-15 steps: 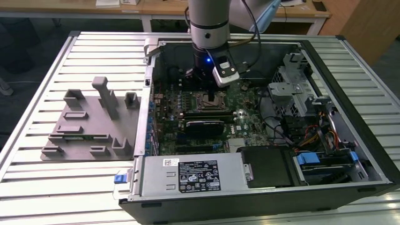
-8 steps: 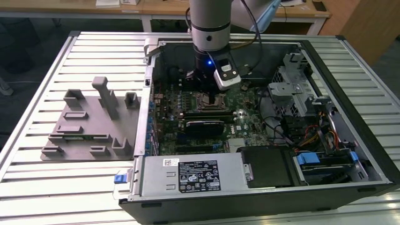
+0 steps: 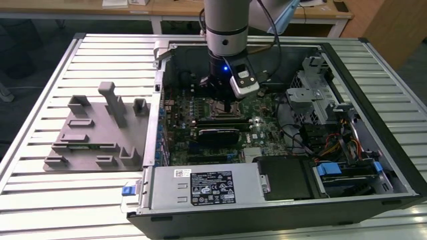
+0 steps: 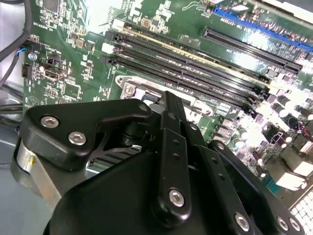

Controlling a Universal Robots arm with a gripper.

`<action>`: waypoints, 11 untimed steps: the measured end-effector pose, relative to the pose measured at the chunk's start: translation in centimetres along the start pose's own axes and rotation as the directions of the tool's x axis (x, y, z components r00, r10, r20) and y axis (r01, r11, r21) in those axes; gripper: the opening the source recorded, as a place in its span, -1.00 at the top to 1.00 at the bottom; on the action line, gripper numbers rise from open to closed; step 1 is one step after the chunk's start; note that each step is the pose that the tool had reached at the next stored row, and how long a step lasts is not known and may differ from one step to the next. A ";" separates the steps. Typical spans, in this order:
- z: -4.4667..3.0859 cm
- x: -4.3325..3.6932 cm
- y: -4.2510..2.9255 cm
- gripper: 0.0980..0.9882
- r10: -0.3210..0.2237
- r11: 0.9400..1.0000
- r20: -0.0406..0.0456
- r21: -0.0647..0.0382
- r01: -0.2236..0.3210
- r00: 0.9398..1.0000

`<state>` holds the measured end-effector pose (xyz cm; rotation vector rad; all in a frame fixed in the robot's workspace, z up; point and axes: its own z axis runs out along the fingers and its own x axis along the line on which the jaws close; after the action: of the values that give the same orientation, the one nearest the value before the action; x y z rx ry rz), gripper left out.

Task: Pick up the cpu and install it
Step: 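Install the second cpu locking lever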

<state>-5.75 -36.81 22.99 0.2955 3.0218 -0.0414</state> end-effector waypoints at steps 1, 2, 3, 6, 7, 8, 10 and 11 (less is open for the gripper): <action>0.01 -0.02 -0.12 0.98 0.000 1.000 0.000 0.000 0.000 1.000; 0.01 -0.05 -0.26 0.98 -0.001 1.000 0.000 0.000 0.001 1.000; 0.01 -0.07 -0.40 0.98 -0.002 1.000 0.000 0.000 0.002 1.000; 0.02 -0.08 -0.65 0.98 -0.006 1.000 0.000 -0.001 0.006 1.000; 0.02 -0.08 -0.66 0.98 -0.006 1.000 0.000 -0.001 0.006 1.000; 0.02 -0.08 -0.67 0.98 -0.006 1.000 0.000 -0.001 0.006 1.000; 0.10 -0.08 -0.70 0.98 -0.010 1.000 -0.003 -0.001 0.010 1.000; 0.15 -0.08 -0.72 0.98 -0.014 1.000 -0.008 0.000 0.014 1.000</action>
<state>-5.80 -37.53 22.87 0.2748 3.0316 -0.0412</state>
